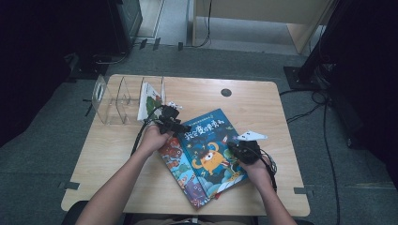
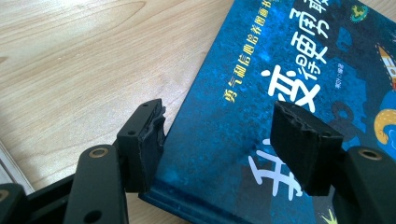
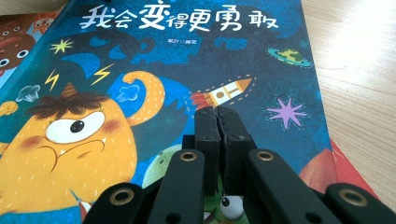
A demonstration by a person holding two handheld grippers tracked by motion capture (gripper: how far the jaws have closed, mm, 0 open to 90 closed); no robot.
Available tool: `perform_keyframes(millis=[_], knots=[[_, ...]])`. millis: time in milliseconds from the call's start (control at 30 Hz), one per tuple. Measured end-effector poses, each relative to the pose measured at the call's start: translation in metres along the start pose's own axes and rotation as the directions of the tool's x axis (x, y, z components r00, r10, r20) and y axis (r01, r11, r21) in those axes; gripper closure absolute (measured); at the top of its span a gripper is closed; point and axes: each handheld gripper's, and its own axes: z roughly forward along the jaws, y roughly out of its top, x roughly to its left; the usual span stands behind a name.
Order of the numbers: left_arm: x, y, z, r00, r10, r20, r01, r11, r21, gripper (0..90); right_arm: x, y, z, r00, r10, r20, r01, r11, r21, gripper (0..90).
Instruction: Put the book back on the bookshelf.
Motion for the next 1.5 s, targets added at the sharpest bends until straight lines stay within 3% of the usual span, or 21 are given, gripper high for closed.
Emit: perform_keyframes(millis=[267, 467, 933, 1067, 1267, 1500], knots=[[-0.004, -0.002, -0.003, 0.9997, 0.026, -0.005, -0.026, 0.999, 0.036, 36.1, -0.001, 0.0, -0.001, 1.0, 0.01, -0.001, -0.01, 1.0, 0.007, 89.4], [-0.003, -0.007, -0.005, 0.9999, 0.0, 0.012, 0.0, 0.9998, 0.019, 36.9, -0.001, 0.0, -0.001, 0.9999, 0.013, -0.006, -0.013, 1.0, 0.007, 90.0], [-0.009, -0.013, -0.009, 0.9998, 0.021, 0.0, -0.021, 0.999, 0.039, 36.7, -0.003, 0.0, -0.001, 0.9999, 0.009, -0.011, -0.009, 1.0, 0.006, 90.0], [-0.008, -0.018, -0.011, 0.9999, -0.001, 0.015, 0.001, 0.9998, 0.022, 36.8, -0.004, 0.0, -0.001, 0.9998, 0.01, -0.016, -0.01, 1.0, 0.007, 90.0], [-0.012, -0.025, -0.016, 0.9997, 0.009, 0.022, -0.01, 0.9995, 0.029, 36.7, -0.005, 0.0, 0.0, 0.9998, 0.009, -0.018, -0.008, 1.0, 0.005, 90.0], [-0.014, -0.034, -0.021, 0.9992, -0.005, 0.04, 0.004, 0.9996, 0.029, 36.7, -0.005, 0.0, 0.0, 0.9997, 0.007, -0.024, -0.007, 1.0, 0.002, 90.0]])
